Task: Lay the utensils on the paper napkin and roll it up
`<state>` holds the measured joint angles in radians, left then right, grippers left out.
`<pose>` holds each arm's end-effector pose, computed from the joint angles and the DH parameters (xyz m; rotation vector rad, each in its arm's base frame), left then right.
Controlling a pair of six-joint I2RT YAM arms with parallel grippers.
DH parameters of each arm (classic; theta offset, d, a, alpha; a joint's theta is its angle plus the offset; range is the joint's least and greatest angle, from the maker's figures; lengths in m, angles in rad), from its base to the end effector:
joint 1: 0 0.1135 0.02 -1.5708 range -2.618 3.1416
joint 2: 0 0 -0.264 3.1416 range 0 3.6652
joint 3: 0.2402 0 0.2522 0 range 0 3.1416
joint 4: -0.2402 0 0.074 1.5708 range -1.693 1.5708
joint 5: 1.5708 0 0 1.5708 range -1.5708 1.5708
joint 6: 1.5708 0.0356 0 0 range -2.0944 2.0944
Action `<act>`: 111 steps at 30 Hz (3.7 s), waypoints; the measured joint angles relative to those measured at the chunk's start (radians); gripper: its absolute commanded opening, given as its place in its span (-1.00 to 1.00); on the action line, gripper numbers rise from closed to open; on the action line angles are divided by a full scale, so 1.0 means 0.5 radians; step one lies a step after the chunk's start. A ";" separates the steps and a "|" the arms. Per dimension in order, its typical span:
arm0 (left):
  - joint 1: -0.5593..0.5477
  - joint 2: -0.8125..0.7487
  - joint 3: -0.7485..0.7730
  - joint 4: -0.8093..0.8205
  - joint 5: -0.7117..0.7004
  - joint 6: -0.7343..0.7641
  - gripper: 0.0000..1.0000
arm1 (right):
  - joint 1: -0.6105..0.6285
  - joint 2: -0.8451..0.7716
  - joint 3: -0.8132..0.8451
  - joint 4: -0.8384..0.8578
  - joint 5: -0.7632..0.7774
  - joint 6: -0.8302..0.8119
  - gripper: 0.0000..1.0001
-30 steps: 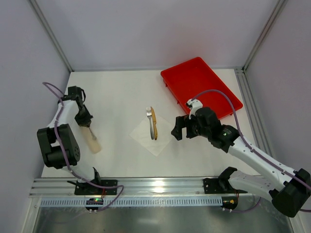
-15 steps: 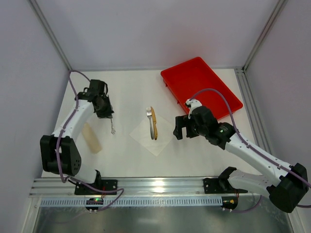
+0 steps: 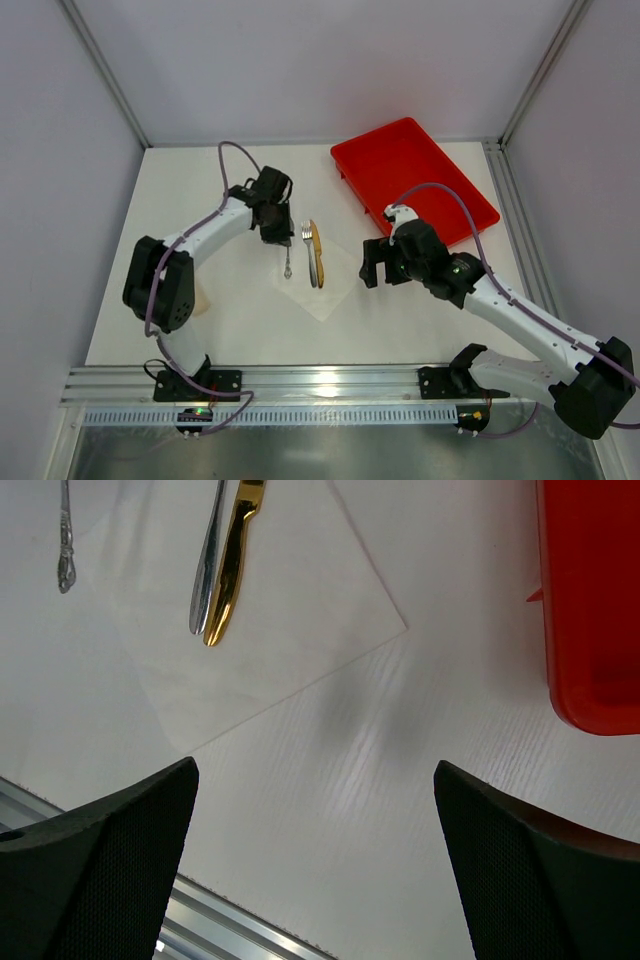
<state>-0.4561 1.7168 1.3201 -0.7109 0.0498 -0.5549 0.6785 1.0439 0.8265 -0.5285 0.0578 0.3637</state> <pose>0.3193 -0.1586 0.2374 -0.1190 2.7335 -0.3721 0.1724 0.1364 0.2731 -0.3404 2.3355 0.4549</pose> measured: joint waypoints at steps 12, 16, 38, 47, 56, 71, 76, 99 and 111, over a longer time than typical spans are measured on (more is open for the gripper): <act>-0.298 0.436 0.369 0.085 -0.080 -0.220 -1.00 | 0.000 -0.003 -0.023 0.017 -0.001 -0.006 0.99; -0.357 0.500 0.397 0.089 -0.112 -0.266 -1.00 | 0.000 -0.011 -0.051 0.025 0.000 -0.011 0.99; -0.369 0.536 0.355 0.082 -0.257 -0.381 -0.88 | 0.000 -0.050 -0.105 0.027 0.008 -0.035 0.99; -0.369 0.568 0.354 0.084 -0.256 -0.394 -0.85 | 0.000 -0.060 -0.121 0.031 0.014 -0.034 0.99; -0.369 0.616 0.354 0.083 -0.259 -0.394 -0.73 | 0.000 -0.066 -0.137 0.038 0.015 -0.034 0.99; -0.369 0.587 0.353 0.076 -0.254 -0.391 -0.55 | 0.000 -0.077 -0.140 0.040 -0.001 -0.006 0.99; -0.369 0.369 0.345 0.069 -0.240 -0.349 -0.46 | 0.000 -0.054 -0.132 0.052 -0.052 0.095 0.99; -0.369 -1.134 -0.449 0.150 -0.221 -0.182 0.59 | 0.224 0.306 -0.412 0.485 -0.147 1.477 0.99; -0.369 -1.437 -0.675 0.203 -0.037 -0.181 0.96 | 0.532 0.587 -0.546 1.002 0.047 2.111 0.94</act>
<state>-0.6403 0.9985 0.9825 -0.6094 0.0315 -0.6453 0.9443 1.3376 0.5537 -0.0277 0.0811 1.4193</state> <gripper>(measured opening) 0.976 0.970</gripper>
